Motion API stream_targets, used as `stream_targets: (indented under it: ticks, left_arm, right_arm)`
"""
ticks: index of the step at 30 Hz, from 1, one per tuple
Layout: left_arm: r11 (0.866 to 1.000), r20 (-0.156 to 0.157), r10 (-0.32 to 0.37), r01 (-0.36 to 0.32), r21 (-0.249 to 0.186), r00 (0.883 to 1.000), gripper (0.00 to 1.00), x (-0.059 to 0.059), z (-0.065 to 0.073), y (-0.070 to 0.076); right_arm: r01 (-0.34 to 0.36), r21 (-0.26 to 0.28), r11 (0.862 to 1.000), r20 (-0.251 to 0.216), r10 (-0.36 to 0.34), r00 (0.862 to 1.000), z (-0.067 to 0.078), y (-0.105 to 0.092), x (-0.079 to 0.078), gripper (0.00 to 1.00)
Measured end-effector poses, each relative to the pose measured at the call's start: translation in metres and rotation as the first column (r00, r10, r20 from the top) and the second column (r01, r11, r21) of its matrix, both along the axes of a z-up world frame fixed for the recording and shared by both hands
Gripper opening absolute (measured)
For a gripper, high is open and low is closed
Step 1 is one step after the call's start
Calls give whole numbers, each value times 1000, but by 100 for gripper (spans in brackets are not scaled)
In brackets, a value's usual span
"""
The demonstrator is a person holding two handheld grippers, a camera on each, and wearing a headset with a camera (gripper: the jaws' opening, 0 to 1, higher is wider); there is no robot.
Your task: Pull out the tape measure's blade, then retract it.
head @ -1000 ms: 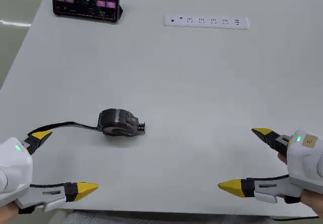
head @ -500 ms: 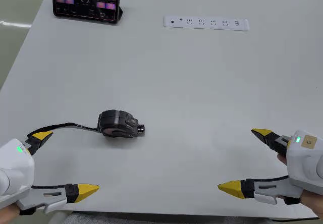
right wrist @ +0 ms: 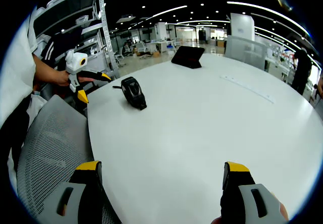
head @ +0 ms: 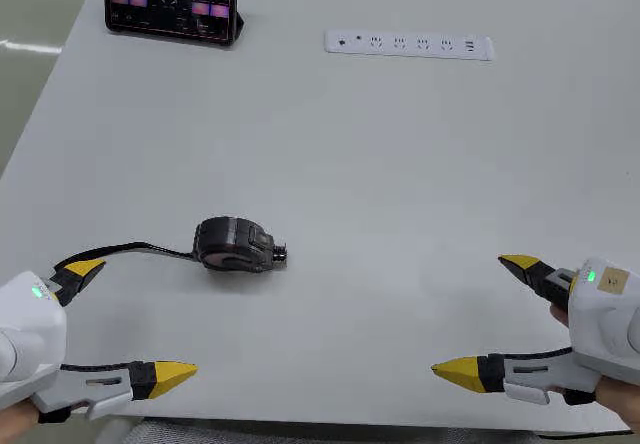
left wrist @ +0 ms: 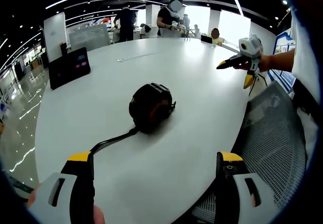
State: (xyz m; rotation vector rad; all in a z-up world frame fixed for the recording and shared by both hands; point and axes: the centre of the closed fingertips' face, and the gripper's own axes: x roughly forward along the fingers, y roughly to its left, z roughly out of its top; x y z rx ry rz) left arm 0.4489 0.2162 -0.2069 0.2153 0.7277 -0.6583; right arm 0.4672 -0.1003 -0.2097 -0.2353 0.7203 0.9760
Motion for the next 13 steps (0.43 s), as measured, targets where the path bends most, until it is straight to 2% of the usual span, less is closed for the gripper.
stream_targets:
  ticks: [1, 3, 4, 13]
  left_arm:
    - [1000, 6, 1, -1, 2, 1000, 99, 1, 0, 0]
    - [1000, -11, -5, 5, -11, 1000, 99, -1, -1, -2]
    - [1000, 2, -4, 4, 1, 1000, 99, 0, 0, -1]
    - [1000, -2, -4, 4, -6, 1000, 99, 1, 0, -1]
  right_arm:
    - [0, 0, 1000, 0, 0, 1000, 0, 0, 0, 99]
    - [0, 0, 1000, -1, 0, 1000, 0, 0, 0, 99]
    - [0, 0, 1000, 0, 0, 1000, 0, 1, 0, 99]
    - [0, -1, 1000, -2, 0, 1000, -1, 0, 0, 99]
